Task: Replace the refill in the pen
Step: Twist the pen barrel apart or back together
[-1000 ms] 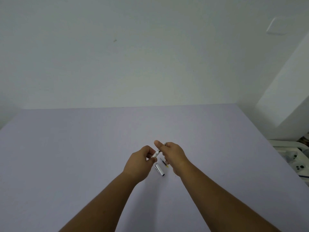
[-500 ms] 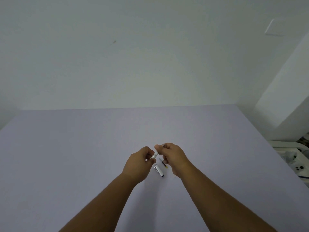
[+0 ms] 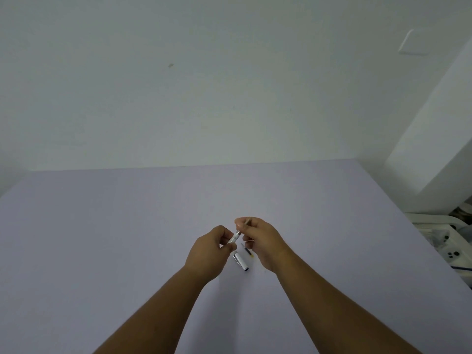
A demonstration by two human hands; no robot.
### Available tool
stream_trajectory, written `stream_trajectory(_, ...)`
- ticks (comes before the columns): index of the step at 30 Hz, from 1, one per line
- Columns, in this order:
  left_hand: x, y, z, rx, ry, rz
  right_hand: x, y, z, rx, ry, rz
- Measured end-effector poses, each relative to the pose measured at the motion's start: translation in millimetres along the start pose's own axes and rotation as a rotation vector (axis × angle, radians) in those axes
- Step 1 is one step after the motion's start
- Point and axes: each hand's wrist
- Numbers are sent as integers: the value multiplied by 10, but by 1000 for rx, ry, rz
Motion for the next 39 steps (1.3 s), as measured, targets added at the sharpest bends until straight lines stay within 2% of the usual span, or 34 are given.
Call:
stream_trajectory(5, -20, 3, -17, 63, -5, -10, -4, 8, -51, -196, -100, -84)
stream_trajectory(9, -11, 22, 6, 22, -17, 11, -19, 4, -47, -41, -10, -21)
stream_trajectory(14, -3, 20, -3, 53, -19, -2, -2, 5, -72, -183, -103, -77)
stream_trajectory(18, 17, 45, 2, 60, -26, 9, -9, 16, -50, -68, -8, -25)
stream_trajectory(28, 68, 122, -79, 220, -133, 9, 64, 43, -91, -166, -93, -138)
stream_trajectory(32, 106, 169, -36, 83, -70, 63, 128, 28, -51, -184, -66, -180)
stream_trajectory(34, 121, 213, -7, -71, -27, 120, 171, -21, 16, -226, -135, -217)
stream_trajectory(36, 124, 281, 10, -256, 4, 186, 221, -159, 107, -449, -213, -211)
stream_trajectory(39, 116, 374, 22, -509, 63, 275, 290, -420, 140, -832, -179, -230)
Point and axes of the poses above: each hand's wrist, its own x-axis towards the middle knuckle, its own z-axis out of the back of the hand, y = z × x, and after that the axes turned 12 degrees about y, right-handed
